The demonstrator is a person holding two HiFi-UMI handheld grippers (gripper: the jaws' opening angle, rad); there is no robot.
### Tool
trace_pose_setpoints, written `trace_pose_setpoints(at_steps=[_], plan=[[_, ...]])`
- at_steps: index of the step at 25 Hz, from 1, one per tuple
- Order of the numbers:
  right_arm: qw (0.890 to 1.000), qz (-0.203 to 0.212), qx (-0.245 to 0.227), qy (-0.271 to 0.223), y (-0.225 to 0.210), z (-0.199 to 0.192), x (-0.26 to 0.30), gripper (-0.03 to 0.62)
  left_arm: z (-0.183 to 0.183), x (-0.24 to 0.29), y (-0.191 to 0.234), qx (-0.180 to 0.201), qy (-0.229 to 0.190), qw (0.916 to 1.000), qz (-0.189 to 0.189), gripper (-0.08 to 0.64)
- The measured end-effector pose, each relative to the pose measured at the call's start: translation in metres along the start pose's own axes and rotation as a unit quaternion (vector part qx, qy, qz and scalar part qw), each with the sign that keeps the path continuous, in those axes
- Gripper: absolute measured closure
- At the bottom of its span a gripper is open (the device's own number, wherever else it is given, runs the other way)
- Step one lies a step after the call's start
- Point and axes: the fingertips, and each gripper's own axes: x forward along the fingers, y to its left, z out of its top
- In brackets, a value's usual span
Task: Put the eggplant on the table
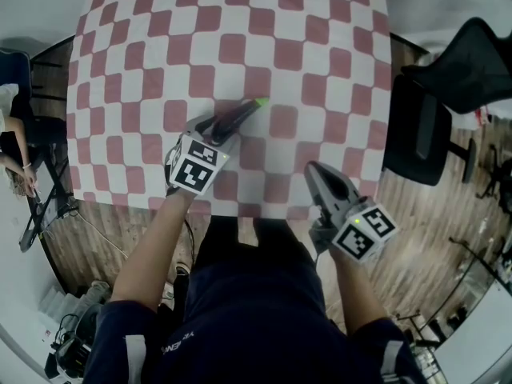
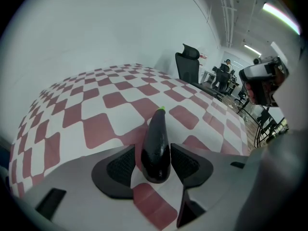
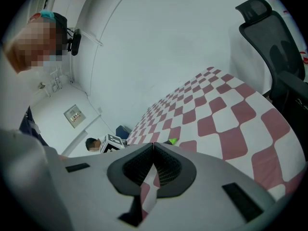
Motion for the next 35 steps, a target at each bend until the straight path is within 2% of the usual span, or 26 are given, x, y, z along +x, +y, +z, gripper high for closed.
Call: trace_pose_setpoints(at_steps=[8,16,24,35], plan=[[1.000,0.012,-0.015,-0.012,0.018,0.013,0.002,0.575,0.033,-0.046,0.001,-0.010,-0.063,0.9979,0.010,0.316],[0.999,0.020,-0.038,-0.030,0.038,0.036,-0.002,0.575,0.067,-0.104,-0.004,-0.021,-0.132,0.9909,0.021,0.322],[0.996,0.024,-0.062,-0.055,0.058,0.061,-0.011,0.575,0.082,-0.167,-0.017,-0.040,-0.214,0.9758,0.024,0.420],[0.991,0.033,-0.094,-0.088,0.093,0.085,-0.019,0.575,0.078,-0.229,-0.020,-0.045,-0.278,0.9593,0.025,0.510]])
